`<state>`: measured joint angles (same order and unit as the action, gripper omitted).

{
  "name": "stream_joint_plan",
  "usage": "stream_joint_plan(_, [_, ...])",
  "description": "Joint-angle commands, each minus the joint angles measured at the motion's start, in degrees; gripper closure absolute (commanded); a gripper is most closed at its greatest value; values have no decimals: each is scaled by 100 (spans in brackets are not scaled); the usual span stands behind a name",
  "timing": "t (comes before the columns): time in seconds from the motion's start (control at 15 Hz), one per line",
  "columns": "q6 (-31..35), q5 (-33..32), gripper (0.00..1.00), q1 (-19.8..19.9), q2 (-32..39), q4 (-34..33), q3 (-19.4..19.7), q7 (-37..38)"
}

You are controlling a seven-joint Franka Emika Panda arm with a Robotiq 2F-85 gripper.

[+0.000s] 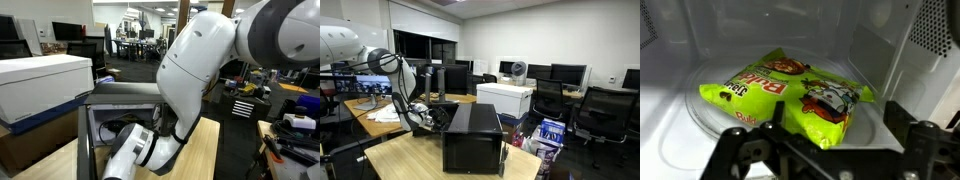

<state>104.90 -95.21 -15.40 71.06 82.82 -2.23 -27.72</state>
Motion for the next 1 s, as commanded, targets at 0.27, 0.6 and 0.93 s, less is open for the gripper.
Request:
stream_joint_plan(0.27, [-31, 85, 0, 69, 128, -100, -36, -786])
stream_joint_plan(0.6, [71, 69, 0, 111, 190, -123, -55, -1076])
stream_joint_plan(0.93, [145, 33, 0, 121, 277, -190, -39, -1337])
